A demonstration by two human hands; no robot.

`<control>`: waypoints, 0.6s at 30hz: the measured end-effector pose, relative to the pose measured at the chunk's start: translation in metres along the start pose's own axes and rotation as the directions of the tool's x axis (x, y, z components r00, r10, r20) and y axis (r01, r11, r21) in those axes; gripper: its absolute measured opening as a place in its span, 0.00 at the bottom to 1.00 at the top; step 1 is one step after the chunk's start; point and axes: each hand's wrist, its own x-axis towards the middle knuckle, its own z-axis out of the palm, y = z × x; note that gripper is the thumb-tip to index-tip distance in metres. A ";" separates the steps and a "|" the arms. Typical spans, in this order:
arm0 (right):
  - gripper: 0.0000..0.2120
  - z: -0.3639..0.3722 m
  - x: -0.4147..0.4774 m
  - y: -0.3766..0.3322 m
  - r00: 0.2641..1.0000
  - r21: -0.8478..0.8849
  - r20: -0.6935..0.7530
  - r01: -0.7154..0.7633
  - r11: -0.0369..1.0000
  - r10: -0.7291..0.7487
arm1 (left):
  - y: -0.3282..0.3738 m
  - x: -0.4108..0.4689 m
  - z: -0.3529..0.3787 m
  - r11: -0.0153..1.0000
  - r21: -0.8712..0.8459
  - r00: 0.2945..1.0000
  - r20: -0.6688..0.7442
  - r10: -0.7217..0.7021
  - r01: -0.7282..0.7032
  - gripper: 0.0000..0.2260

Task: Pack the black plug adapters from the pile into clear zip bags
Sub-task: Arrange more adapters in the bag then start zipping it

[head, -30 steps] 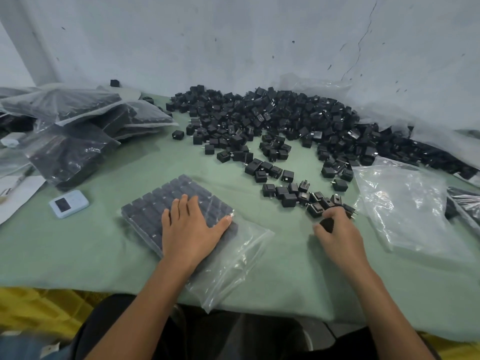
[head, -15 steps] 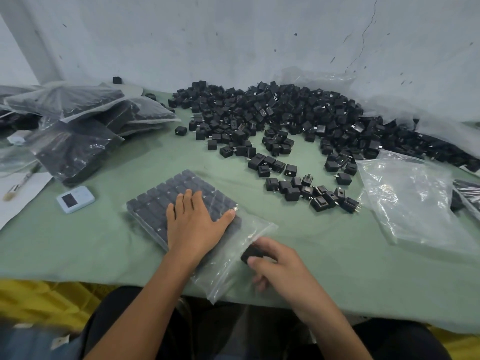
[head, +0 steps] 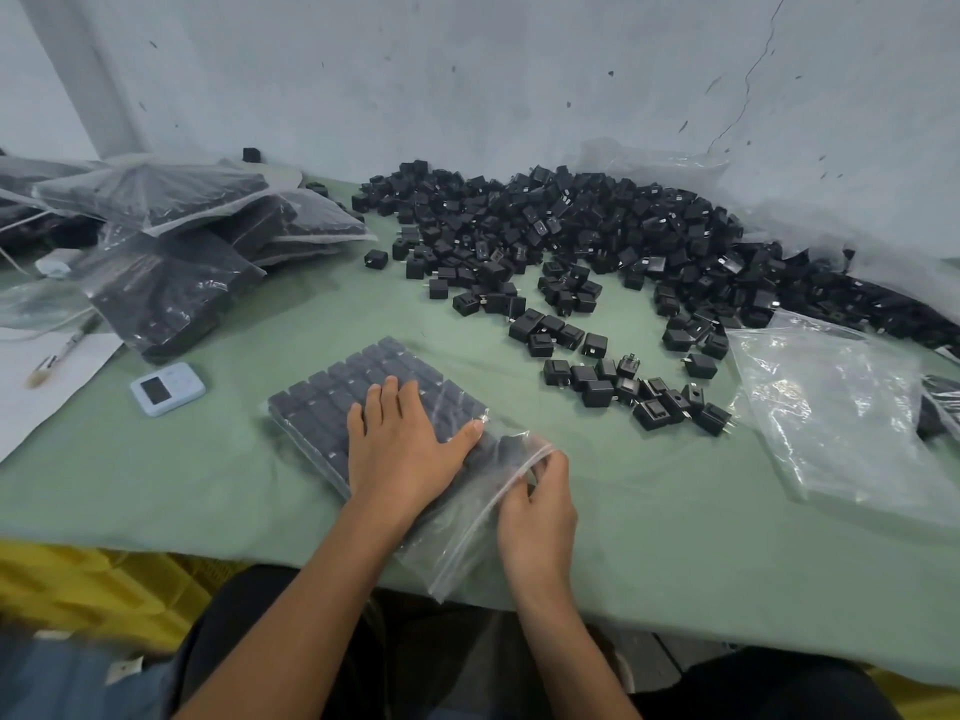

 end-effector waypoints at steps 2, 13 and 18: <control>0.09 0.001 0.002 0.000 0.999 -0.040 -0.022 0.041 0.998 -0.042 | 0.000 0.000 0.000 1.000 0.000 1.000 -0.001 -0.001 0.001 0.49; 0.21 -0.030 0.031 0.013 0.933 -0.479 0.021 0.324 0.816 -0.358 | -0.001 0.000 0.001 1.000 0.007 1.000 -0.004 0.007 -0.007 0.49; 0.25 -0.046 0.063 0.014 0.829 -0.411 0.450 0.522 0.747 -0.332 | -0.001 0.000 0.001 1.000 0.015 1.000 -0.002 0.012 -0.012 0.48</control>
